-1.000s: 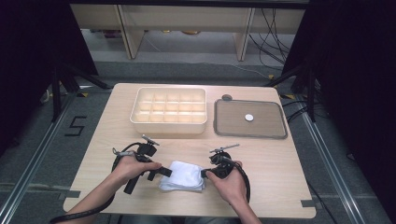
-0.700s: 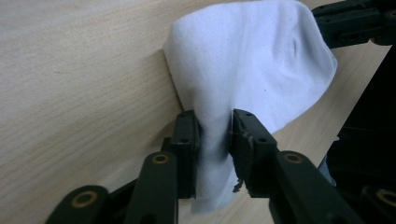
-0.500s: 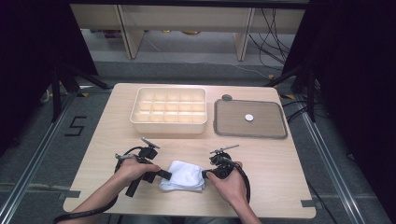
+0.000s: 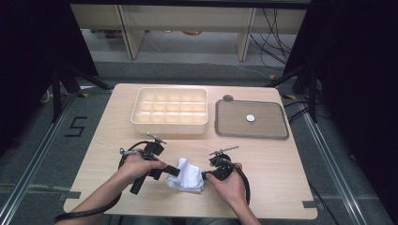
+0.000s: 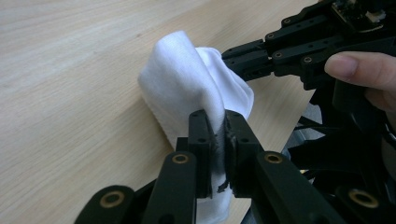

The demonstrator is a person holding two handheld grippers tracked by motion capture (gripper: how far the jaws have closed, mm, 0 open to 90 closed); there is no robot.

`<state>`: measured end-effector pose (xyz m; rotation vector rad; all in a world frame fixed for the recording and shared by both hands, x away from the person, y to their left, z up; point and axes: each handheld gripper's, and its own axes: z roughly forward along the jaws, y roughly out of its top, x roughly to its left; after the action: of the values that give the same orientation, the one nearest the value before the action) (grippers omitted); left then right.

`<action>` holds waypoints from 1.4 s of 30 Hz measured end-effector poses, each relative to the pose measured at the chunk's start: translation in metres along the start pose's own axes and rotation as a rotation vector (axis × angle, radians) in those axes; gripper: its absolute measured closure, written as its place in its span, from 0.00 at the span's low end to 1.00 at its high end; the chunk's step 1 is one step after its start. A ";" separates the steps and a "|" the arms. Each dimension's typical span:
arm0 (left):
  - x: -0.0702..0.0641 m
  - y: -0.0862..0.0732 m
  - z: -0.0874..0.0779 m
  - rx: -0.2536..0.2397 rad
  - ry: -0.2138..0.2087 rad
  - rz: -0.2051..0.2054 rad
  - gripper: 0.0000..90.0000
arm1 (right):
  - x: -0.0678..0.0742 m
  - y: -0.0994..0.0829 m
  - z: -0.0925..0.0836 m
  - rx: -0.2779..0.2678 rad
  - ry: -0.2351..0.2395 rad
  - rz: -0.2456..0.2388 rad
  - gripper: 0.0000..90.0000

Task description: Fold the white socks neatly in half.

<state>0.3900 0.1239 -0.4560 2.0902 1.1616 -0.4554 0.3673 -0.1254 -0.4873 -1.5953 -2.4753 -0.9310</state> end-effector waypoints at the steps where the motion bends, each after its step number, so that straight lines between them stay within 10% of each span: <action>1: -0.002 0.001 0.002 0.006 -0.003 -0.003 0.92 | 0.000 0.000 0.000 -0.001 0.001 0.000 0.93; 17: -0.027 0.018 0.036 0.087 0.017 0.148 0.91 | 0.001 -0.001 0.002 -0.004 0.002 0.002 0.93; 32: -0.031 0.021 0.055 0.117 0.047 0.173 0.90 | 0.000 0.000 0.001 0.002 0.014 0.020 0.92; 42: -0.035 0.023 0.060 0.122 0.067 0.198 0.89 | -0.007 0.020 -0.031 -0.122 0.050 0.034 0.86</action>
<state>0.3917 0.0521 -0.4676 2.3149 0.9717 -0.3730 0.3793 -0.1410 -0.4550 -1.6226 -2.3932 -1.1230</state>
